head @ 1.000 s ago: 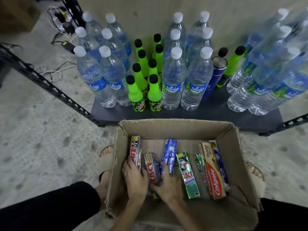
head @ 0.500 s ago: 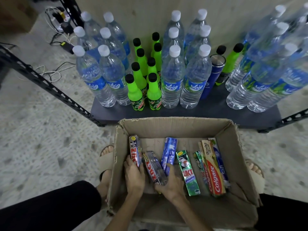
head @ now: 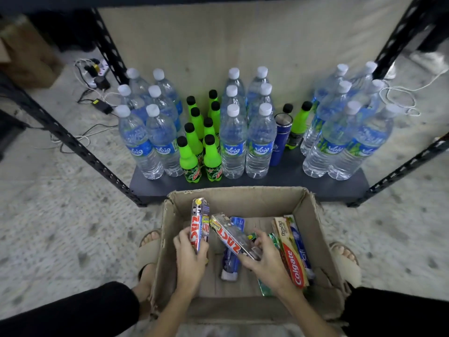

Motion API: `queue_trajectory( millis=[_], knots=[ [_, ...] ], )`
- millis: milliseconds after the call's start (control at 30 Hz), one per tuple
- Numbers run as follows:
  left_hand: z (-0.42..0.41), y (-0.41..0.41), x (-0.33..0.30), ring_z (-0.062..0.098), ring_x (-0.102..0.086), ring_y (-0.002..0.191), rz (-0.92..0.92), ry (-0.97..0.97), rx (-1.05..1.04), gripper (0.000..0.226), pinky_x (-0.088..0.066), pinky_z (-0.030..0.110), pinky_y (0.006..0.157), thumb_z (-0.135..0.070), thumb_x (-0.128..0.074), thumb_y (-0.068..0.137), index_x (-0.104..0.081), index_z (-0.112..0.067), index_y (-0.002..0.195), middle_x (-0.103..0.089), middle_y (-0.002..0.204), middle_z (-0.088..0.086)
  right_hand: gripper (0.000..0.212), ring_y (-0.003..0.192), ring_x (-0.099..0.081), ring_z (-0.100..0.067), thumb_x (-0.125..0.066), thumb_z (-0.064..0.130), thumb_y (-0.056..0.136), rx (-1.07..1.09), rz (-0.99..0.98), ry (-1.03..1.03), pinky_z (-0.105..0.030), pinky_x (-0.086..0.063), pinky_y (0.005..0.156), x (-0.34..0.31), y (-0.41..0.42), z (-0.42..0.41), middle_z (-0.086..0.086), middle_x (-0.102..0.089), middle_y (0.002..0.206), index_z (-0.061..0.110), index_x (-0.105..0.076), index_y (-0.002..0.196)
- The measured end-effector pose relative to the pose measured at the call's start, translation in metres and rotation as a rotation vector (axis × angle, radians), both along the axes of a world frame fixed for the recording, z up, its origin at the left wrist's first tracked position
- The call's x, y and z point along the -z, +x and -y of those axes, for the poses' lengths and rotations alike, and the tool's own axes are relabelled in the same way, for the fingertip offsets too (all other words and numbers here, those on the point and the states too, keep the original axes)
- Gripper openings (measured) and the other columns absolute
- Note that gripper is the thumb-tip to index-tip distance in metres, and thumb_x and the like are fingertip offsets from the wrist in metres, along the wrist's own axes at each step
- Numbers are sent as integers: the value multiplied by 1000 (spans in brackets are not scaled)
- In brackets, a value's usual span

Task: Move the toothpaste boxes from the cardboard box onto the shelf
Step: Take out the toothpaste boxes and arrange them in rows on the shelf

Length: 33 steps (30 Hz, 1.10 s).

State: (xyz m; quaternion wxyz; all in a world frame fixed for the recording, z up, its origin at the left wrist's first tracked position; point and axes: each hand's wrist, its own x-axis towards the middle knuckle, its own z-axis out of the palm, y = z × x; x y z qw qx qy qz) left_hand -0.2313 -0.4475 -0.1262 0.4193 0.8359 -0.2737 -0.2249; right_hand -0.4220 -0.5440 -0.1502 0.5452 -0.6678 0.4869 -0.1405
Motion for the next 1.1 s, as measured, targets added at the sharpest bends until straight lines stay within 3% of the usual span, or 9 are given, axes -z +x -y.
queue_trajectory(
  millis=[133, 233, 433, 600, 733, 833, 933, 1033, 1100],
  knots=[
    [5, -6, -43, -13, -49, 100, 36, -86, 55, 36, -37, 7, 78, -15, -69, 89, -51, -26, 118, -47, 116, -3, 72, 112, -52, 3, -84, 38, 79, -20, 61, -222, -18, -46, 90, -54, -21, 20, 14, -53, 121, 47, -42, 137],
    [10, -10, -81, -10, -48, 107, 71, -188, 110, 42, -38, 9, 86, -13, -72, 83, -54, -30, 116, -50, 117, -5, 71, 107, -53, -3, -87, 28, 78, 13, 120, -326, -13, -43, 85, -98, -38, 30, 4, -53, 110, 40, -48, 137],
    [26, -14, -165, 3, -57, 106, 140, -419, 194, 50, -43, 7, 82, -8, -79, 79, -59, -30, 119, -52, 117, -5, 64, 107, -56, -14, -86, 27, 79, 26, 213, -564, -25, -44, 92, -195, -71, 58, 5, -58, 110, 40, -56, 134],
    [41, -9, -251, 3, -59, 111, 168, -579, 313, 45, -51, 13, 82, -26, -78, 86, -57, -37, 124, -49, 125, -11, 61, 106, -57, -20, -85, 28, 81, -27, 270, -704, -35, -48, 92, -296, -95, 83, 5, -56, 111, 36, -57, 135],
    [52, -7, -315, 5, -60, 112, 235, -664, 361, 44, -54, 20, 85, -33, -77, 85, -58, -38, 124, -49, 125, -16, 62, 106, -57, -18, -85, 26, 80, -31, 300, -808, -30, -47, 94, -362, -105, 96, 8, -57, 110, 34, -57, 135],
    [61, -4, -360, 6, -61, 110, 299, -714, 387, 43, -50, 13, 83, -37, -76, 82, -61, -35, 122, -51, 123, -16, 63, 108, -57, -19, -84, 27, 82, -27, 320, -865, -38, -48, 96, -403, -111, 106, 3, -57, 113, 36, -55, 136],
    [74, 2, -399, 7, -62, 111, 382, -747, 420, 43, -48, 10, 83, -33, -79, 82, -63, -35, 121, -53, 124, -12, 65, 110, -58, -23, -82, 24, 85, -39, 372, -894, -52, -49, 95, -436, -117, 121, 4, -56, 114, 33, -52, 142],
    [88, 8, -433, 11, -65, 107, 423, -778, 475, 42, -54, 23, 84, -25, -81, 82, -64, -35, 119, -57, 122, -11, 62, 105, -63, -19, -80, 26, 86, -22, 377, -928, -53, -52, 92, -461, -123, 137, 5, -56, 115, 35, -53, 141],
    [100, 12, -455, 10, -65, 106, 483, -767, 525, 43, -54, 21, 84, -21, -82, 82, -64, -33, 119, -57, 122, -10, 60, 105, -64, -18, -79, 27, 86, 1, 383, -926, -48, -54, 92, -473, -128, 150, 7, -57, 117, 38, -54, 139]
  ],
)
